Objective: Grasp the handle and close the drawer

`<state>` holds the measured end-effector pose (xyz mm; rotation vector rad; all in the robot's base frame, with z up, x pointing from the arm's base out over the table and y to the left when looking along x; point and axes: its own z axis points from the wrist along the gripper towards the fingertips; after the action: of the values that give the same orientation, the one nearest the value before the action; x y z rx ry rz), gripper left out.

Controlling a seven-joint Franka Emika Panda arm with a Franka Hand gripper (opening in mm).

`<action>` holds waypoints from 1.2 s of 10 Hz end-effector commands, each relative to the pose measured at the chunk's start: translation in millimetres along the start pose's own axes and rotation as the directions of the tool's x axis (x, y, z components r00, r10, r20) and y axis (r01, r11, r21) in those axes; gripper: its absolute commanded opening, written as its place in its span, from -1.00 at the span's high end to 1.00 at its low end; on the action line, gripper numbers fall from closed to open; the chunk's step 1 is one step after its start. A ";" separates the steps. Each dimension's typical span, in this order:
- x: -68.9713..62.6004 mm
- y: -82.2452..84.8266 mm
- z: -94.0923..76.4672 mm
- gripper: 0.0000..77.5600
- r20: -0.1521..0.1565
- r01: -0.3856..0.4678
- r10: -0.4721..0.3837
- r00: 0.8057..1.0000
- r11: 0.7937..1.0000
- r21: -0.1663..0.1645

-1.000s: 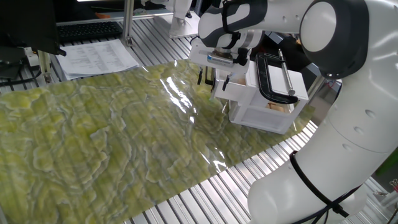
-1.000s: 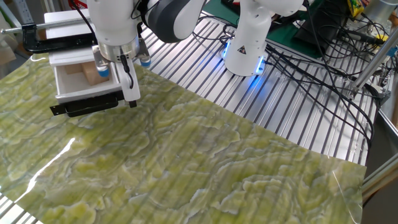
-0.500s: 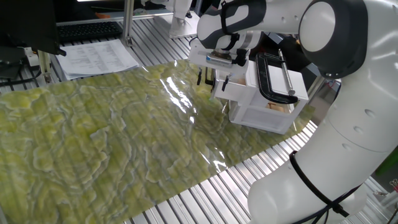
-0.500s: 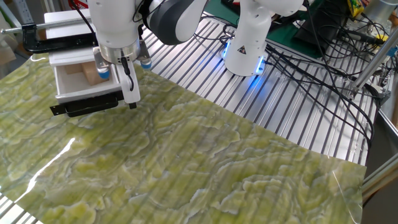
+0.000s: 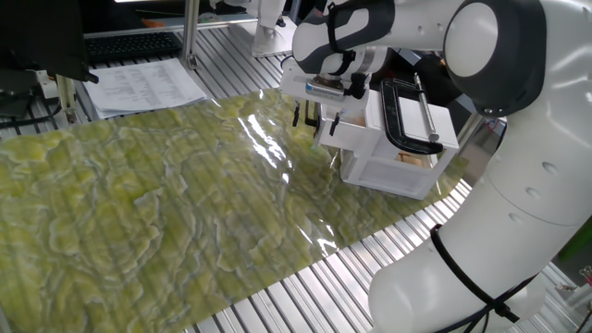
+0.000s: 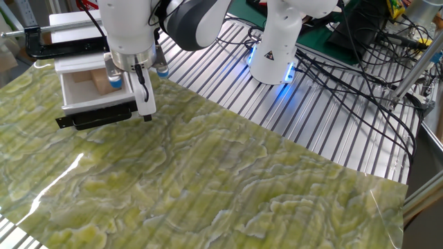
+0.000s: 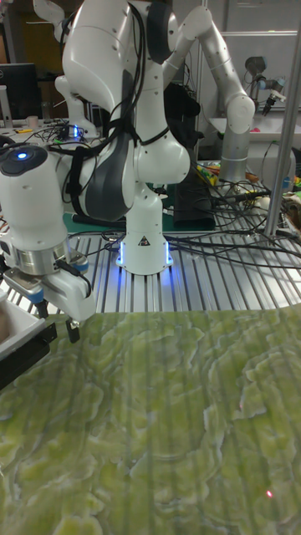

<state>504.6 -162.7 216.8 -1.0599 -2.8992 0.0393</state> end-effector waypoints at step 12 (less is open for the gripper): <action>-1.2 0.6 -1.1 0.96 0.007 -0.004 0.004 1.000 1.000 0.001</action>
<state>505.2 -162.6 216.8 -1.0652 -2.8998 0.0427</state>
